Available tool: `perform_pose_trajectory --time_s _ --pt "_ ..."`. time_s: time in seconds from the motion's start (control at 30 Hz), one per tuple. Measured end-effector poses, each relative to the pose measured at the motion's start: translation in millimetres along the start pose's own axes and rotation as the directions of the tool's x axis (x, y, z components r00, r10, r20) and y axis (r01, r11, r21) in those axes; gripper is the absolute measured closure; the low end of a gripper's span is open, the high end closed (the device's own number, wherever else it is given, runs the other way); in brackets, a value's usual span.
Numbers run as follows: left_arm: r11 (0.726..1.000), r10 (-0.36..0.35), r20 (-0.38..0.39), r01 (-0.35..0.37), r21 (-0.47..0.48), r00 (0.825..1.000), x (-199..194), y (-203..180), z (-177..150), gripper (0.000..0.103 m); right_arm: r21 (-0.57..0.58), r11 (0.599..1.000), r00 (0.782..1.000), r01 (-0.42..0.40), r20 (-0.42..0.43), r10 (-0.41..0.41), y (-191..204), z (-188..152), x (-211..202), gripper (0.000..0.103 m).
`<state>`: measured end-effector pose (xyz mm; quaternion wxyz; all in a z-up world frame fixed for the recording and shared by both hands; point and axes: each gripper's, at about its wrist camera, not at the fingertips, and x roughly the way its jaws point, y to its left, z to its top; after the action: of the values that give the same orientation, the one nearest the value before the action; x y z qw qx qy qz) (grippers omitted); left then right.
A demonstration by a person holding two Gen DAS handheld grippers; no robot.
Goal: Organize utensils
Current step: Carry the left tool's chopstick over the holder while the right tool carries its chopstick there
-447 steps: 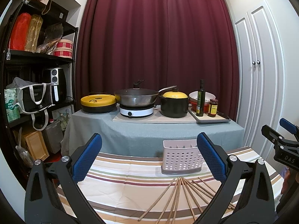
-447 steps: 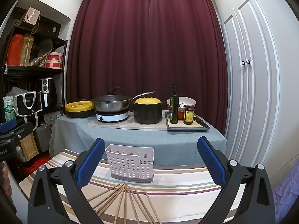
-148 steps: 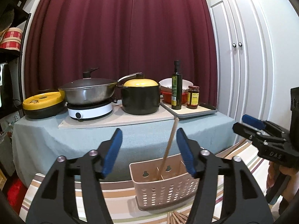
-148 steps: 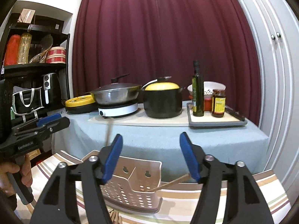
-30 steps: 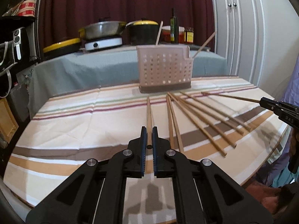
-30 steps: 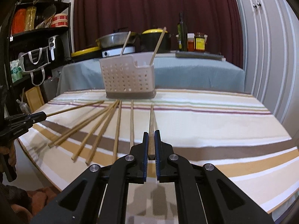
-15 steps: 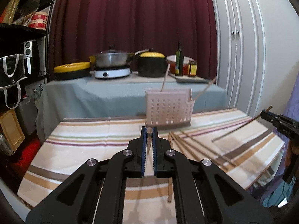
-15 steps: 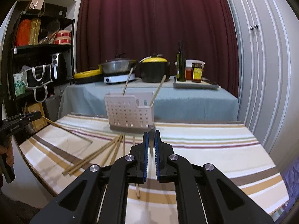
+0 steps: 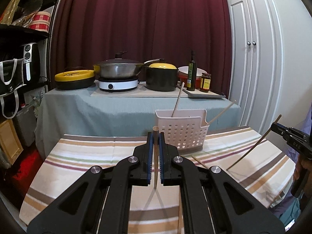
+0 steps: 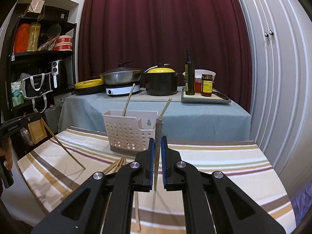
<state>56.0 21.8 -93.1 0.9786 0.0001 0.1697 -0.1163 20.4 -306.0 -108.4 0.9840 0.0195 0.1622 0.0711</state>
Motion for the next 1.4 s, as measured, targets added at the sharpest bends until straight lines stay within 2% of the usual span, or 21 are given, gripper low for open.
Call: perform_pose_trajectory --time_s 0.27,0.57,0.87,1.17,1.27,1.4 --pt "1.0 -0.013 0.007 0.013 0.0 1.0 22.0 0.4 13.1 0.097 -0.002 1.0 1.0 -0.02 0.013 0.02 0.7 13.2 20.8 0.096" --pt "0.998 -0.051 0.039 0.052 -0.019 0.998 25.7 2.9 41.2 0.097 0.009 0.999 0.999 -0.043 0.025 0.043 1.7 30.4 26.7 0.096" --pt "0.995 -0.101 0.151 0.099 0.024 0.983 26.8 -4.2 101.5 0.097 -0.012 0.994 0.985 -0.106 0.134 0.106 9.0 75.4 34.5 0.096" --pt "0.991 -0.122 0.267 0.104 0.08 0.956 41.2 -15.1 163.1 0.097 -0.044 0.989 0.948 -0.143 0.28 0.15 10.7 131.5 59.8 0.096" --pt "0.99 -0.13 0.274 0.11 0.086 0.953 56.3 -18.7 174.2 0.097 -0.04 0.988 0.941 -0.15 0.3 0.155 9.5 141.0 73.7 0.096" --pt "0.989 -0.14 0.225 0.124 0.086 0.964 82.4 -24.0 169.1 0.097 -0.021 0.988 0.946 -0.155 0.285 0.155 6.6 140.3 101.0 0.096"
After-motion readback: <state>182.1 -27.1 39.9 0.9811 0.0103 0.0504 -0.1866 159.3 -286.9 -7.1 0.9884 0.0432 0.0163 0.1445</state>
